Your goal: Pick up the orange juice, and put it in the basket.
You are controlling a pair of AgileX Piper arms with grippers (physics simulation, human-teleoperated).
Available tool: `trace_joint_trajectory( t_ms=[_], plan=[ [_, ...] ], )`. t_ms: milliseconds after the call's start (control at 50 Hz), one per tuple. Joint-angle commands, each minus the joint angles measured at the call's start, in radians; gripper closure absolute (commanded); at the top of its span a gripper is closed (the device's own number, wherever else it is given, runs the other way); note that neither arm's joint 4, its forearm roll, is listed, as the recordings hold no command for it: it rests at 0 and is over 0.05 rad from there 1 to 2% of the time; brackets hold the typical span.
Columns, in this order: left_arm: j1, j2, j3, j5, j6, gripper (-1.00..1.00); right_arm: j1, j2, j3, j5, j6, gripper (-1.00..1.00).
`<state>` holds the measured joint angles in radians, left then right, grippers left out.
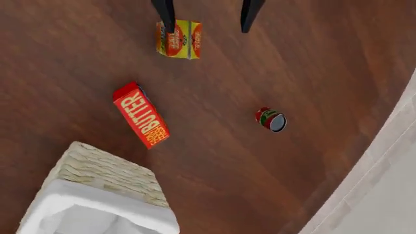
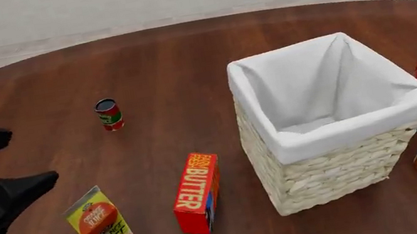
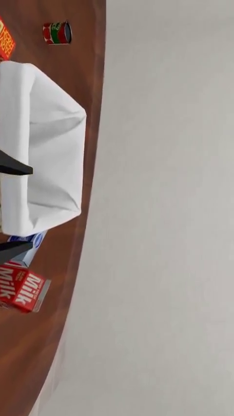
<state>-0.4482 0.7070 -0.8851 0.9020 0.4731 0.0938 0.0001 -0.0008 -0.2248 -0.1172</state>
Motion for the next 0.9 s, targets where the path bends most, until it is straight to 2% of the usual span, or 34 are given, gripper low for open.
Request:
trace_joint_trajectory(
  t_ms=[20, 80, 160, 260, 280, 320, 340, 360, 380, 400, 440, 460, 520, 540, 600, 740, 900],
  plan=[
    [0.038, 0.212, -0.193, 0.203, 0.121, -1.00, 0.017, 0.000, 0.000, -0.020, 0.011, -1.00],
    [0.044, 0.240, -0.211, 0.230, 0.140, -1.00, 0.019, 0.000, 0.000, -0.024, 0.013, -1.00],
    [0.077, 0.321, -0.288, 0.281, 0.150, -1.00, 0.020, 0.000, 0.000, -0.026, 0.011, -1.00],
    [0.055, 0.337, -0.254, 0.308, 0.162, -1.00, 0.018, 0.000, 0.000, -0.021, 0.011, -1.00],
    [0.075, 0.343, -0.244, 0.298, 0.192, -1.00, 0.018, 0.000, 0.000, -0.020, 0.010, -1.00],
    [0.089, 0.378, -0.260, 0.282, 0.179, -1.00, 0.021, 0.000, 0.000, -0.020, 0.010, -1.00],
    [0.110, 0.391, -0.232, 0.261, 0.210, -1.00, 0.021, 0.000, 0.000, -0.020, 0.013, -1.00],
    [0.111, 0.391, -0.232, 0.260, 0.210, -1.00, 0.021, 0.000, 0.000, -0.020, 0.013, -1.00],
    [0.108, 0.404, -0.219, 0.264, 0.194, -1.00, 0.023, 0.000, 0.000, -0.020, 0.013, -1.00],
    [0.064, 0.392, -0.212, 0.271, 0.165, -1.00, 0.024, 0.000, 0.000, -0.019, 0.012, -1.00],
    [0.069, 0.399, -0.204, 0.264, 0.165, -1.00, 0.023, 0.000, 0.000, -0.018, 0.014, -1.00],
    [0.023, 0.382, -0.191, 0.263, 0.156, -1.00, 0.023, 0.000, 0.000, -0.017, 0.014, -1.00],
    [0.041, 0.388, -0.146, 0.244, 0.175, -1.00, 0.023, 0.000, 0.000, -0.016, 0.012, -1.00],
    [0.017, 0.374, -0.134, 0.251, 0.170, -1.00, 0.023, 0.000, 0.000, -0.016, 0.012, -1.00],
    [-0.004, 0.372, -0.144, 0.257, 0.150, -1.00, 0.022, 0.000, 0.000, -0.014, 0.016, -1.00],
    [0.043, 0.393, -0.145, 0.243, 0.189, -1.00, 0.028, 0.000, 0.000, -0.011, 0.017, -1.00],
    [0.060, 0.387, -0.120, 0.229, 0.189, -1.00, 0.033, 0.000, 0.000, -0.005, 0.017, -1.00]
  ],
)
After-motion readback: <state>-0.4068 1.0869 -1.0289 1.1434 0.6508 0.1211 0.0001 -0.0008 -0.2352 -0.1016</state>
